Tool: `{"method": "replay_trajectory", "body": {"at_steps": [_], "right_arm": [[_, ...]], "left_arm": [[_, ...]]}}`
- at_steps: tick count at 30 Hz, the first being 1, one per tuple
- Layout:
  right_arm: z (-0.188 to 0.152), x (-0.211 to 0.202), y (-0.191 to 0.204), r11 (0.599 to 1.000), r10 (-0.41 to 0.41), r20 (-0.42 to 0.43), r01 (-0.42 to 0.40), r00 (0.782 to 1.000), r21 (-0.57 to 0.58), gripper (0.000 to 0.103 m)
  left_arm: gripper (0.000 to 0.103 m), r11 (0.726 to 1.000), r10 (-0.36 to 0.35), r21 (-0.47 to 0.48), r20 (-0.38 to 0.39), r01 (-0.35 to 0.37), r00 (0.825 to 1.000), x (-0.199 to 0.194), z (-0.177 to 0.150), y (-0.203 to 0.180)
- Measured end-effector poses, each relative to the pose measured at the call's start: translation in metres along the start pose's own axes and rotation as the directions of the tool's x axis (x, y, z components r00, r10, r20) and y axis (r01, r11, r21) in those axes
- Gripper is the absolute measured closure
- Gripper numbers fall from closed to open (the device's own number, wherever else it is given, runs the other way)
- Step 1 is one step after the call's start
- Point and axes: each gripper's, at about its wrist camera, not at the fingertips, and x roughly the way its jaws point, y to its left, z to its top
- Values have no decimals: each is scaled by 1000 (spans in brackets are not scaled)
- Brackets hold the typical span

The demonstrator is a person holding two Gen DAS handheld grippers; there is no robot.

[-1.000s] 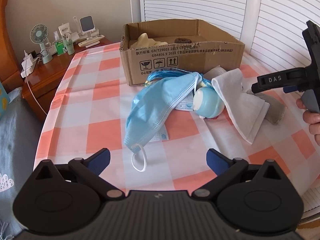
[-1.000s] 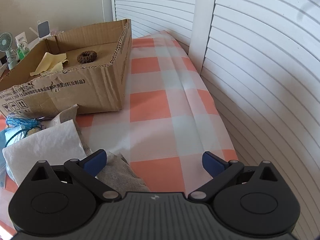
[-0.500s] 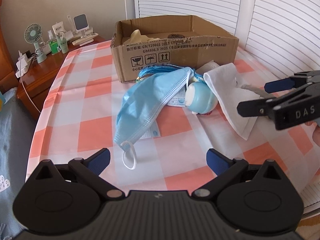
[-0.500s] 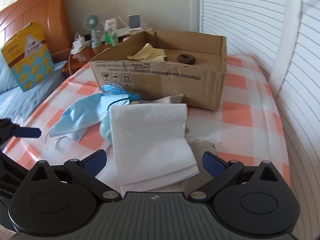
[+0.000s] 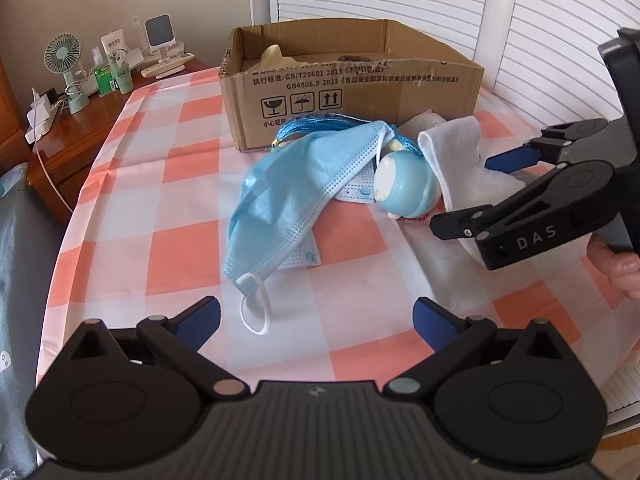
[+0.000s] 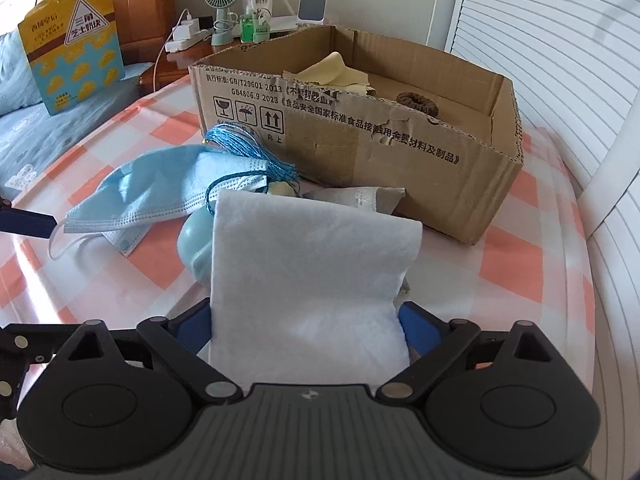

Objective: Organize soft objects
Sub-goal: 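Move the right tool to the white cloth and close on it, then grasp the blue face mask with the left tool while the right tool holds the white cloth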

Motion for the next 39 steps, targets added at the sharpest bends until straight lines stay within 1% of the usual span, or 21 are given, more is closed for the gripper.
{"method": "replay_trajectory", "body": {"at_steps": [2,3,5,6,8,9,11,13,18,20,22,24,26,28,29,30,32,34,36,37,39], "right_arm": [[0,-3,3,1000,-2,5,2,1000,-7,15],[-1,-6,4,1000,-1,7,1,1000,-4,16],[-4,-10,4,1000,-7,11,6,1000,9,24],[-5,-12,3,1000,-10,9,10,1000,16,26],[-7,-14,3,999,-23,6,23,1000,36,37],[-8,-17,3,999,-24,5,24,1000,43,39],[-10,-21,4,998,-18,2,18,1000,60,49],[-13,-26,5,997,-4,6,4,1000,81,51],[-19,-32,8,995,14,4,-14,1000,101,53],[-20,-35,10,995,26,7,-27,1000,100,53],[-22,-36,13,995,28,6,-29,1000,100,53],[-23,-34,13,994,27,4,-27,1000,107,53],[-23,-34,12,993,30,6,-31,1000,117,53],[-23,-34,11,991,33,8,-34,999,128,53],[-23,-33,10,990,35,9,-36,999,133,52],[-23,-33,9,990,36,9,-37,999,137,52],[-24,-33,9,989,37,11,-38,999,139,52],[-24,-32,9,989,36,13,-37,999,141,52],[-25,-33,10,989,33,15,-34,999,142,52],[-25,-33,10,989,32,16,-35,999,145,52],[-25,-33,10,989,31,20,-33,999,145,51]], "left_arm": [[1,1000,-2,0,-4,2,1000,2,1,0],[1,1000,-2,1,-5,2,1000,2,1,0],[1,1000,-4,4,-5,4,1000,3,1,1],[1,1000,-4,2,-5,4,1000,3,1,2],[1,1000,-3,-4,-6,3,1000,4,1,3],[1,1000,-2,-6,-6,2,1000,5,1,4],[1,1000,2,-9,-4,-2,1000,5,2,5],[1,1000,10,-7,5,-10,1000,4,3,5],[1,999,41,20,48,-42,998,0,8,6],[1,997,54,42,72,-57,996,1,11,7],[2,993,79,77,104,-87,991,2,16,6],[5,989,85,111,134,-100,987,6,22,7],[5,985,79,139,159,-102,984,12,28,10],[11,981,81,162,164,-107,983,21,34,10],[18,979,77,176,165,-106,983,26,36,10],[22,977,74,185,165,-105,984,30,38,11],[28,977,64,191,150,-93,987,39,42,13],[29,982,42,177,137,-66,990,46,46,16],[43,987,25,152,126,-44,992,50,49,19],[48,989,17,140,127,-35,992,51,50,21],[71,992,-1,124,124,-14,992,53,51,23]]}}
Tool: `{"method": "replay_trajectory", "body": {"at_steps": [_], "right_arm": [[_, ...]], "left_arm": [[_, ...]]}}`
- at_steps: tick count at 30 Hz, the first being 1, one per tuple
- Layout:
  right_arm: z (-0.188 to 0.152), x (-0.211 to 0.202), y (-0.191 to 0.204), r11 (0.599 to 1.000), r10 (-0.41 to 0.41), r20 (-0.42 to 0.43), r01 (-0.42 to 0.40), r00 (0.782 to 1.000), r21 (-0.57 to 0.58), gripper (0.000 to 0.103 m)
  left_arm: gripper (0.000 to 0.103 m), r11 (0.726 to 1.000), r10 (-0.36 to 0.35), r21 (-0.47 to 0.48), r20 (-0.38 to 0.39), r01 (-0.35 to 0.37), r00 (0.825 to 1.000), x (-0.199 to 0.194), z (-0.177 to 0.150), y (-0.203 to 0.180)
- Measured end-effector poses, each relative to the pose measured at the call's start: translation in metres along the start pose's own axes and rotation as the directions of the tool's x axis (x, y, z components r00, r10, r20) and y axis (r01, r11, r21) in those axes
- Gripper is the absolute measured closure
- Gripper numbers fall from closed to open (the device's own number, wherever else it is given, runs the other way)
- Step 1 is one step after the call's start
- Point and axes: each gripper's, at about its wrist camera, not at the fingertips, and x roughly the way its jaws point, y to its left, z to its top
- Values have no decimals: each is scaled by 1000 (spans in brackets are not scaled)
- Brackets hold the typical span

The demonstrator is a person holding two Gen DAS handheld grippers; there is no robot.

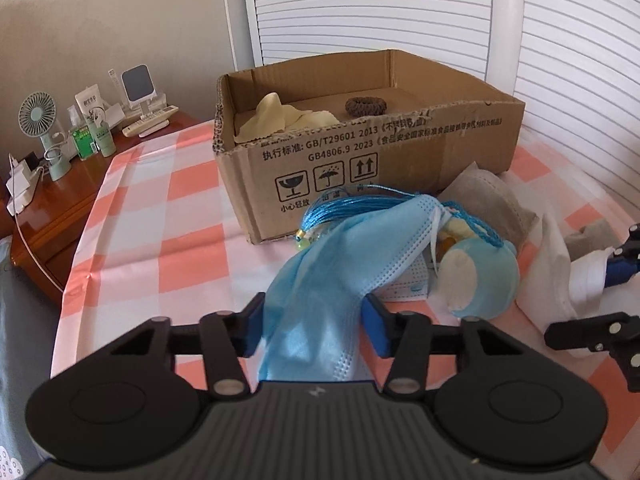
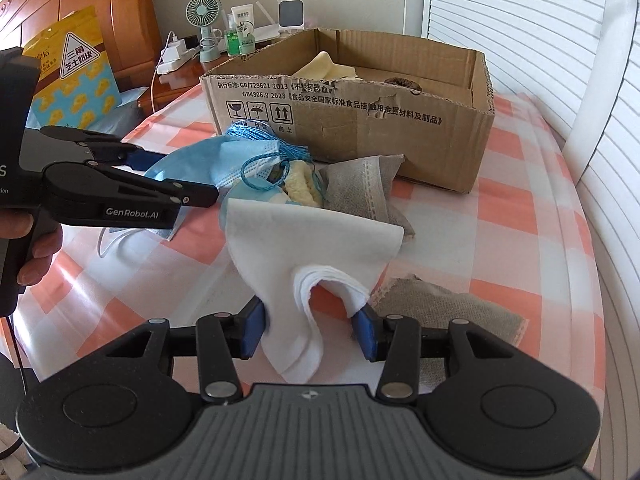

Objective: Organize soft objects
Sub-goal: 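Grasp the blue face mask with the left tool while the right tool holds the white cloth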

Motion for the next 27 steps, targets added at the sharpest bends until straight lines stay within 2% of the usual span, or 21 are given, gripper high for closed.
{"method": "replay_trajectory", "body": {"at_steps": [3,5,10,14,18,19,23,27], "right_arm": [[-1,-1,2,1000,-13,8,13,1000,-17,50],[-1,-2,3,999,-27,15,27,1000,-29,50],[4,0,1,998,-35,26,36,999,-50,44],[9,3,0,997,-47,41,49,998,-59,32],[14,6,2,996,-58,53,61,997,-70,32],[15,8,3,995,-62,48,65,997,-72,34],[17,10,5,996,-69,42,71,997,-57,53],[18,5,5,997,-68,46,70,997,-42,67]], "left_arm": [[80,999,-17,-27,-17,17,1000,1,-1,3],[82,999,-21,-42,-17,20,1000,-1,-2,4],[82,999,-14,-44,-20,13,1000,-6,-7,4],[82,998,-13,-58,-18,12,1000,-7,-7,6],[82,998,-18,-62,-17,17,1000,-6,-6,6],[82,998,-21,-63,-18,20,1000,-5,-5,7],[86,998,-24,-62,-17,23,1000,-5,-5,8],[90,998,-28,-56,-16,27,999,-8,-5,9]]}}
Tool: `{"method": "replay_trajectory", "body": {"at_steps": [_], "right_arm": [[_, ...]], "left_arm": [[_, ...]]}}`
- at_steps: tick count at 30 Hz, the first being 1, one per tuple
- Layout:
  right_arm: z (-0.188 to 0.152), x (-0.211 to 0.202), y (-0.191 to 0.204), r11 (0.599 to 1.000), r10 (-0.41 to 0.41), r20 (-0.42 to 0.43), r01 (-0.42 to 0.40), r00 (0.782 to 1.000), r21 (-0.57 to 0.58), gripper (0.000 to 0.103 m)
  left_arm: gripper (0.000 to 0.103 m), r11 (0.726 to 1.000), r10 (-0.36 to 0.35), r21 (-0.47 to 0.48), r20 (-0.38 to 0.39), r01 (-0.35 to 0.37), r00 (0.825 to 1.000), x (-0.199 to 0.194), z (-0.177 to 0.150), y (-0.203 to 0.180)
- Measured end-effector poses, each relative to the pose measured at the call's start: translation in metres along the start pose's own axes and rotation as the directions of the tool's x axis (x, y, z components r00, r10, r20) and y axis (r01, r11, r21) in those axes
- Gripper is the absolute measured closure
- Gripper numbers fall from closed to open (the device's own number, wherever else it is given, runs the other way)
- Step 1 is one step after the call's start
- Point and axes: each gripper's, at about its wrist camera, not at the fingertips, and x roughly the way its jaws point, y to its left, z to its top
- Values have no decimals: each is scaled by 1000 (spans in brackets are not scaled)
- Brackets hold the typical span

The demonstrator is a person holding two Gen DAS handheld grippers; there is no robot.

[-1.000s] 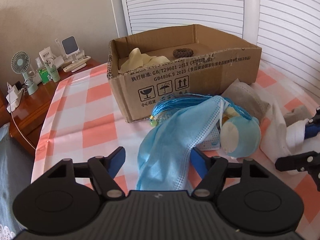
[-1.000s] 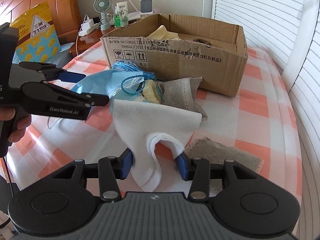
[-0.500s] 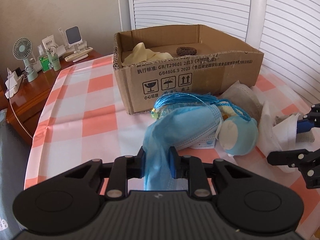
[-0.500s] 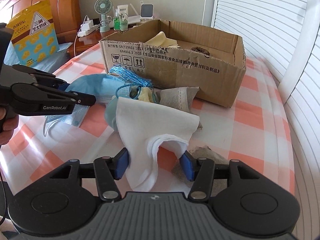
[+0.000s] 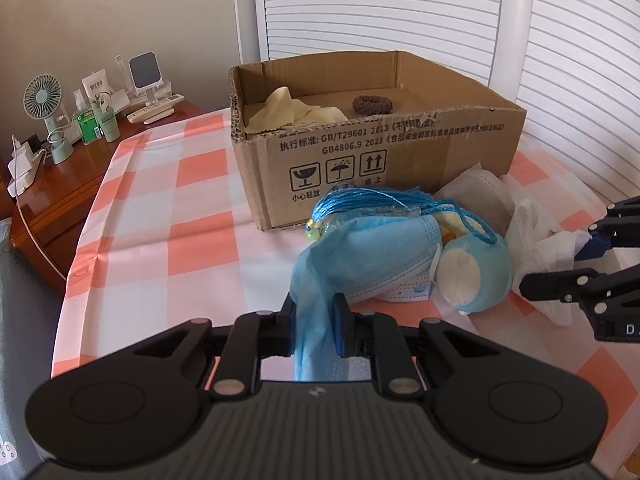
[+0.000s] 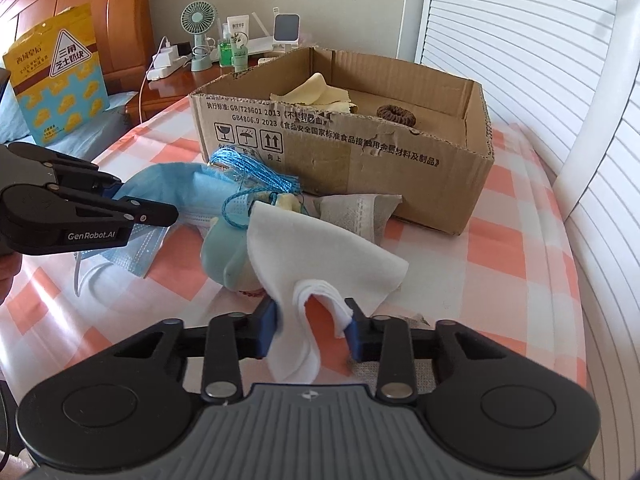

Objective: Organize soft objects
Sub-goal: 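Grasp the blue face mask with the left tool while the right tool holds the white cloth, then drop the blue mask into the box with the left tool while the right tool carries the white cloth there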

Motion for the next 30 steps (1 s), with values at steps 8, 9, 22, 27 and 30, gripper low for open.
{"method": "replay_trajectory", "body": {"at_steps": [8,9,22,27,30], "right_arm": [[1,-17,-1,1000,-4,19,4,1000,15,73],[1,-20,-1,1000,-6,22,6,1000,14,73],[9,-51,-1,1000,-25,59,26,998,-9,73],[16,-60,-4,999,-29,86,31,996,-16,73],[22,-64,-7,999,-32,101,33,994,-8,73]], "left_arm": [[93,1000,-7,20,-8,8,1000,-19,3,6],[93,1000,-11,23,-8,11,1000,-23,3,7],[93,996,-25,87,18,23,1000,-66,18,9],[93,993,-24,121,64,16,998,-77,40,6],[93,989,-27,148,104,11,994,-80,62,2]]}}
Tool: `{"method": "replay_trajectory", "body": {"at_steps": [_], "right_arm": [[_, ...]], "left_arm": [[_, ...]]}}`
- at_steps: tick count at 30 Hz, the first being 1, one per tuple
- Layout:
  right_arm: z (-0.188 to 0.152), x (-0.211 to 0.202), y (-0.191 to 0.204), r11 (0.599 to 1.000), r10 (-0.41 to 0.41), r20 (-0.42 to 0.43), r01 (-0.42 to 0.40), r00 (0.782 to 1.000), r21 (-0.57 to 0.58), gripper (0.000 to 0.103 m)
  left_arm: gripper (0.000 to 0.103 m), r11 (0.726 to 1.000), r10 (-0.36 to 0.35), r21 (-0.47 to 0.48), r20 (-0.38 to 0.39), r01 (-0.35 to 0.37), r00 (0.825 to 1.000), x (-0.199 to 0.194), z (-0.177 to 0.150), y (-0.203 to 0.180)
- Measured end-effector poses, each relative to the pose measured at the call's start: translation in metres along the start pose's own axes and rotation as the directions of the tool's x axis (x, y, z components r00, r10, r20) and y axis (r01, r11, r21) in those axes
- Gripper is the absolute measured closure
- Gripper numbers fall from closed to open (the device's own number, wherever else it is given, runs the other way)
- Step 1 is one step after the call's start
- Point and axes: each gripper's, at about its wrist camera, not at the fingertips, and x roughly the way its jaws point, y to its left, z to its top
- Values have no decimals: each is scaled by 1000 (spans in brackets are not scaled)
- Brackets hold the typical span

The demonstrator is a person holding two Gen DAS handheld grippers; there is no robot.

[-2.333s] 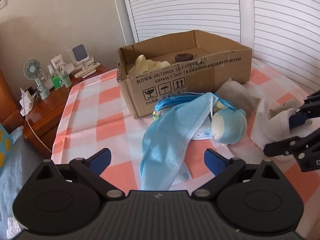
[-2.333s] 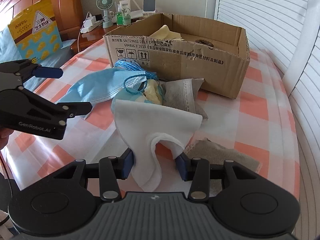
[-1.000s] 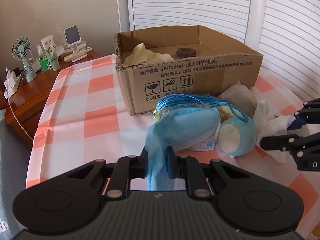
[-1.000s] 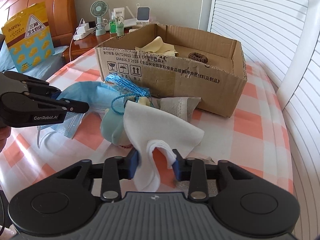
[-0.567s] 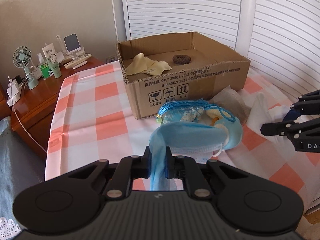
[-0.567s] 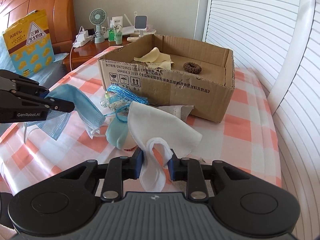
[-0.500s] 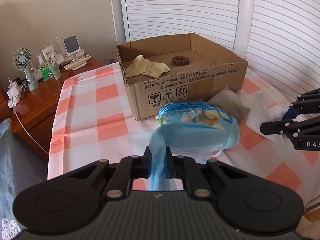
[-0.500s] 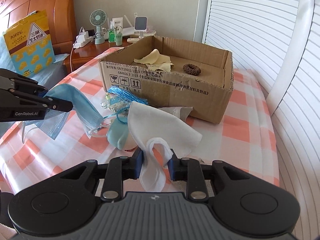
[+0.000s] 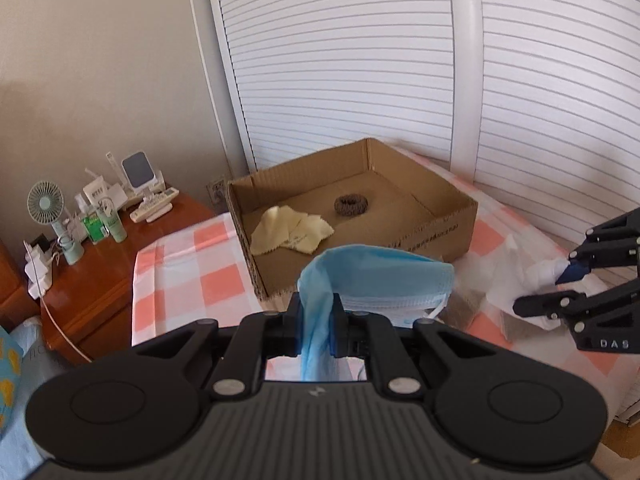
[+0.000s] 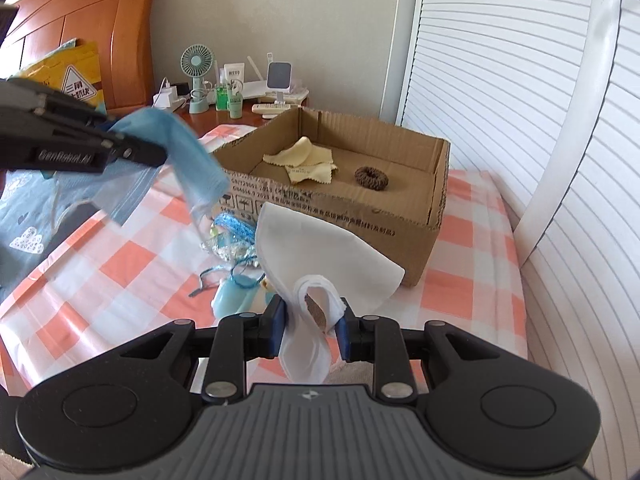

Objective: Organize soft objects
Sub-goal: 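Drop the blue mask into the box with the left tool while the right tool carries the white cloth there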

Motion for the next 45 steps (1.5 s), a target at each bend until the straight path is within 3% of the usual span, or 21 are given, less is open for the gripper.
{"method": "replay_trajectory", "body": {"at_steps": [7,16,19,20,21,28,30,34,37,45], "right_arm": [[11,-2,-9,1000,-7,17,6,1000,15,73],[19,1,-23,999,-34,14,33,999,38,73],[20,5,-28,998,-41,6,40,999,42,73],[20,7,-29,998,-41,0,41,999,45,73],[21,9,-30,998,-42,-5,42,999,48,73],[23,11,-32,998,-43,-6,43,999,55,73],[25,8,-32,998,-42,3,42,999,54,73],[33,6,-32,997,-54,18,53,998,54,73],[42,7,-35,997,-51,28,50,998,65,73],[85,27,-45,996,-30,39,27,999,82,73]], "left_arm": [[93,998,9,64,46,-12,999,21,58,-2],[91,999,15,46,4,-15,1000,93,107,7],[59,999,-2,48,-15,2,1000,113,110,8],[35,999,-8,52,-23,9,1000,118,109,7],[19,999,-3,46,-27,5,1000,122,107,7],[17,999,29,38,-4,-29,1000,112,89,4],[9,999,32,32,-2,-32,999,99,84,4],[7,998,53,16,-12,-53,999,67,63,0],[5,994,108,-1,-23,-108,994,41,38,-13],[3,968,181,-164,-73,-191,981,-6,-20,-25]]}}
